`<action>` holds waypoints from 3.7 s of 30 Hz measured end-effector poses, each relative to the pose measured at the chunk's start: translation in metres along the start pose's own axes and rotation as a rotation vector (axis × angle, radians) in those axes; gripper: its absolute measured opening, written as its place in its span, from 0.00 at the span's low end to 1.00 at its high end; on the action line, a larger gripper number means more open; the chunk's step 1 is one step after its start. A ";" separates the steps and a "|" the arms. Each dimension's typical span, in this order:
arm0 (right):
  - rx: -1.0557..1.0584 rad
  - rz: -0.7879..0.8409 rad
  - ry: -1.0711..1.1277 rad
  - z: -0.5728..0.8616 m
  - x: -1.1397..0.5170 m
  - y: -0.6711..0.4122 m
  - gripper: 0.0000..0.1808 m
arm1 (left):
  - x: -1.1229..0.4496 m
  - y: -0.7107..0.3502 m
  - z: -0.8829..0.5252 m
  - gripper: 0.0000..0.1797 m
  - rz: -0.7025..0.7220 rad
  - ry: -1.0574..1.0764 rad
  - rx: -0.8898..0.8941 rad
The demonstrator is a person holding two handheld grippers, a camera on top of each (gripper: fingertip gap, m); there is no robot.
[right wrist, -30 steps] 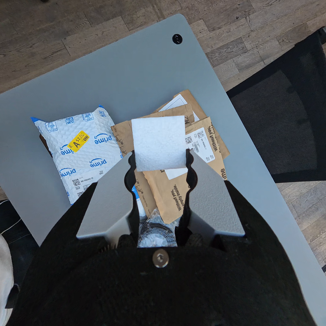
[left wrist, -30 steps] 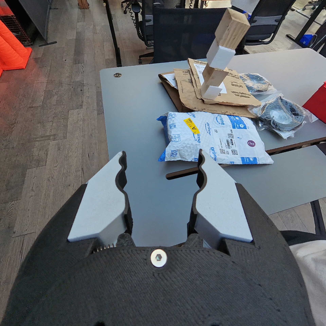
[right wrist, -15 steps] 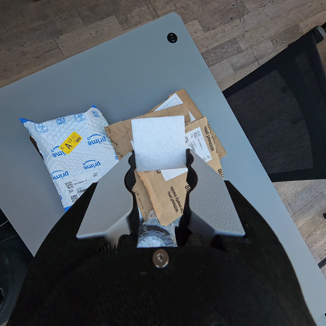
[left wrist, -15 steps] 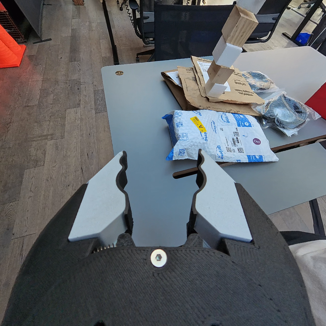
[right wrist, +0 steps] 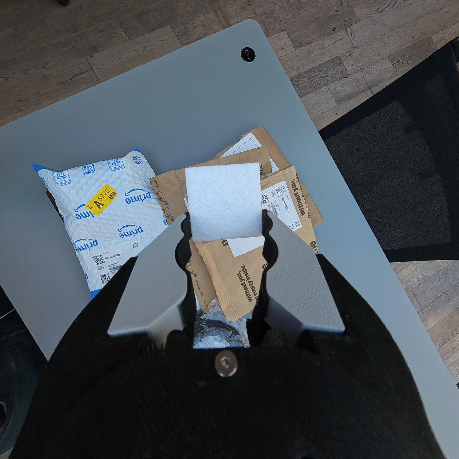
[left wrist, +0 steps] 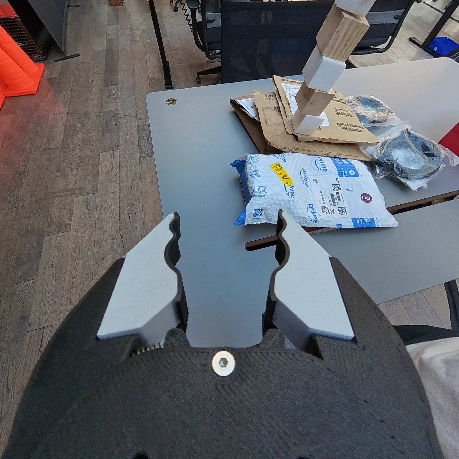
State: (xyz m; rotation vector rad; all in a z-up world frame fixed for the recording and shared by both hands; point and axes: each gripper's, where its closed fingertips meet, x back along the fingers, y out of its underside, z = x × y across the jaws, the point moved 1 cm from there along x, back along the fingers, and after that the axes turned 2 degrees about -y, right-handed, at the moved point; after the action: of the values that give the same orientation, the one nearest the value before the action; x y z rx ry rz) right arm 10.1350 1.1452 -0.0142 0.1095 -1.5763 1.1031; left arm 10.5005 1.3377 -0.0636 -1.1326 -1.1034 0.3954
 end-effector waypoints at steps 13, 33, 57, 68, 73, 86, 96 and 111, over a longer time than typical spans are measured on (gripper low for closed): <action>-0.011 -0.005 -0.008 0.001 -0.004 0.004 0.40 | -0.001 -0.006 0.006 0.43 0.002 0.001 -0.007; -0.009 0.606 0.271 -0.053 0.155 0.056 0.59 | 0.001 -0.026 0.030 0.44 0.115 0.124 -0.001; -0.665 0.482 0.761 -0.257 0.293 0.518 0.38 | 0.061 -0.009 0.301 0.42 0.312 0.737 -0.219; -0.773 0.221 0.664 -0.430 0.315 0.680 0.29 | 0.144 0.055 0.482 0.41 0.215 0.983 -0.144; -0.784 0.273 0.601 -0.404 0.302 0.687 0.35 | 0.152 0.064 0.498 0.40 0.186 0.970 -0.184; -0.613 0.395 0.583 -0.121 0.197 0.543 0.32 | 0.122 0.067 0.434 0.38 0.132 0.767 -0.214; -0.687 0.216 0.577 -0.077 0.137 0.564 0.01 | 0.073 0.054 0.388 0.38 0.105 0.725 -0.177; -0.589 0.377 0.778 -0.116 0.215 0.520 0.22 | 0.026 0.041 0.439 0.40 0.025 0.903 -0.234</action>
State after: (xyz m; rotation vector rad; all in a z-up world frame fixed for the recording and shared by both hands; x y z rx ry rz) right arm 9.8331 1.6146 -0.1515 -0.9364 -1.1494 0.7622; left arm 10.1479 1.6026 -0.0844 -1.3283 -0.3366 -0.2381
